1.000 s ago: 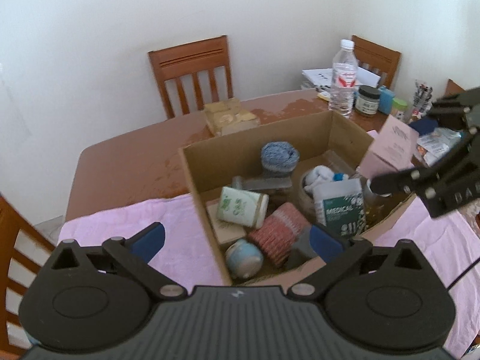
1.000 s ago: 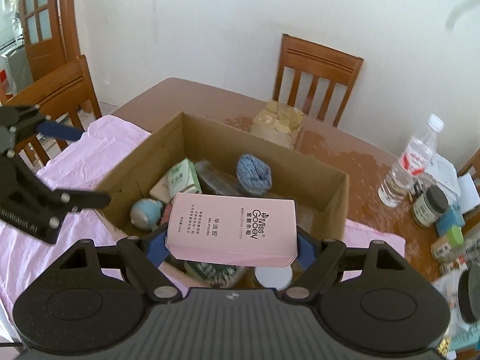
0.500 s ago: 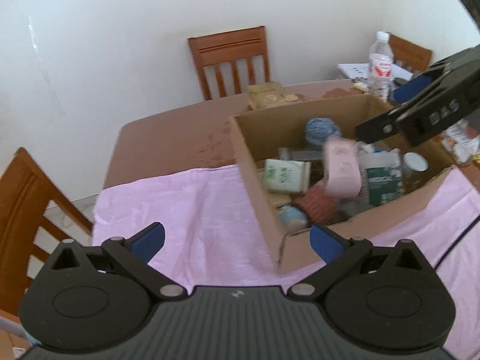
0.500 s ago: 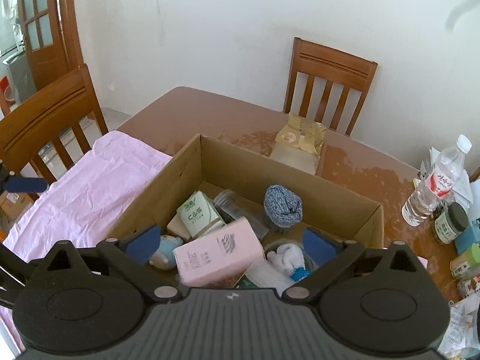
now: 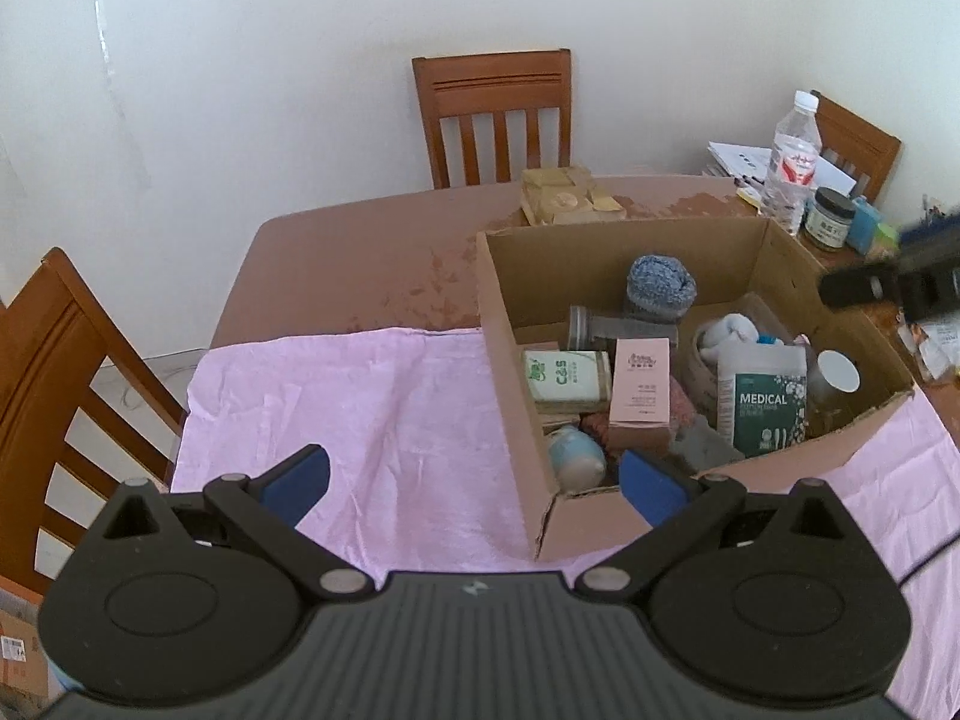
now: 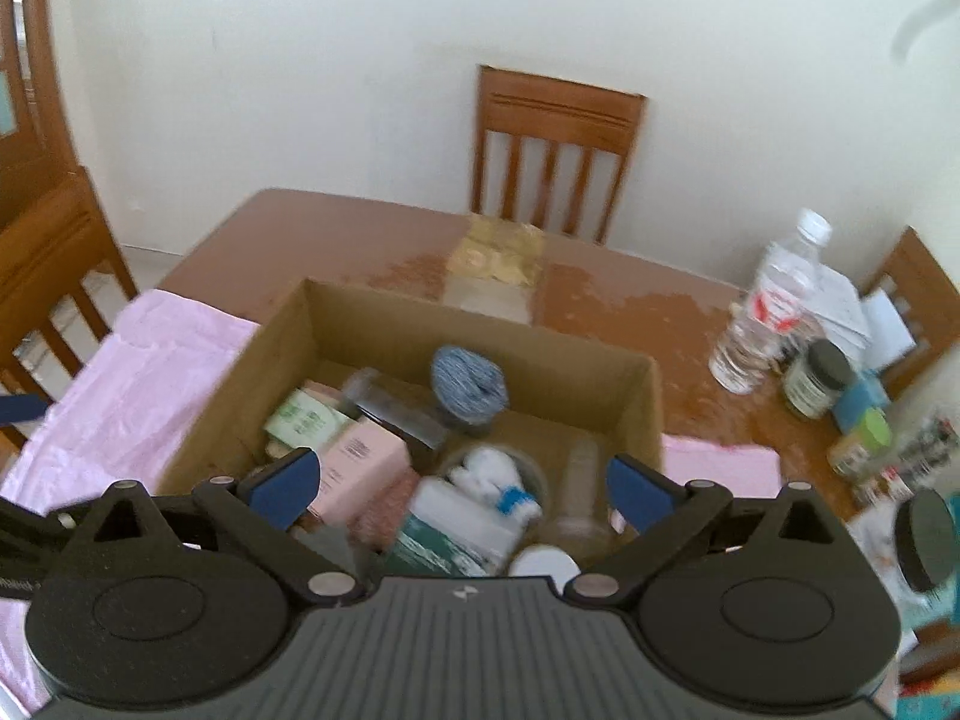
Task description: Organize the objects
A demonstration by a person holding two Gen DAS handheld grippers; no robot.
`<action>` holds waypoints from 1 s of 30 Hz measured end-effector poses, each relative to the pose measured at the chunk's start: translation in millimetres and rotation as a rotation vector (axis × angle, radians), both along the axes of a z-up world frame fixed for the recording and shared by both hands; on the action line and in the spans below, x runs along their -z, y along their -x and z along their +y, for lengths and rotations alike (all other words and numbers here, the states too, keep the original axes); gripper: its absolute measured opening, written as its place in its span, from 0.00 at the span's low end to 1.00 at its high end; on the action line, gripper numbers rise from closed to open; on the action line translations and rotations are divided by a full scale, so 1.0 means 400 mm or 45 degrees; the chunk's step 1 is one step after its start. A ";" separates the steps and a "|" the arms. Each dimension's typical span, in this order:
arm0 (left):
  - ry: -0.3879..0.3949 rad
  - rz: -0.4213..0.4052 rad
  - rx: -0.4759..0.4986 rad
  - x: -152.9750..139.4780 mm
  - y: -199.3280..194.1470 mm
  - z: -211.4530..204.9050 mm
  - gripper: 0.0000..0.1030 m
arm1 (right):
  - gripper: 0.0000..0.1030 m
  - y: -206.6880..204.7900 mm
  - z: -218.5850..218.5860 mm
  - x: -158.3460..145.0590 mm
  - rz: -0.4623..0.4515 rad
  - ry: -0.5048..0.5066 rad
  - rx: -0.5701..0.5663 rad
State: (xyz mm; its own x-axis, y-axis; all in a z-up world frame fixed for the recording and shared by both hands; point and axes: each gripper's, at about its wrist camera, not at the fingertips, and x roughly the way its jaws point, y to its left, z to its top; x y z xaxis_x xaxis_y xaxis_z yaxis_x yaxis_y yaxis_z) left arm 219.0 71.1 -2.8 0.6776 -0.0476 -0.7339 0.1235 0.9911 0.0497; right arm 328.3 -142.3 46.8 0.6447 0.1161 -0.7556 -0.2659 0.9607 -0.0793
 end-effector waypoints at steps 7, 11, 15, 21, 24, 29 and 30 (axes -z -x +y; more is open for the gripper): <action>-0.037 0.155 -0.060 0.044 -0.007 -0.077 0.99 | 1.00 0.032 -0.055 0.119 0.267 -0.011 0.219; 0.007 0.249 -0.066 0.049 0.002 -0.097 0.99 | 1.00 0.062 -0.072 0.154 0.330 -0.056 0.281; -0.028 0.283 -0.074 0.036 0.010 -0.117 0.99 | 1.00 0.089 -0.070 0.149 0.345 -0.054 0.292; -0.016 0.288 -0.080 -0.002 0.016 -0.130 0.99 | 1.00 0.111 -0.061 0.111 0.339 -0.072 0.265; -0.018 0.270 -0.086 -0.019 0.014 -0.134 0.99 | 1.00 0.113 -0.061 0.092 0.328 -0.091 0.256; -0.002 0.249 -0.114 -0.036 0.011 -0.129 0.99 | 1.00 0.113 -0.063 0.071 0.298 -0.081 0.258; 0.001 0.247 -0.119 -0.038 0.010 -0.128 0.99 | 1.00 0.113 -0.065 0.069 0.294 -0.082 0.260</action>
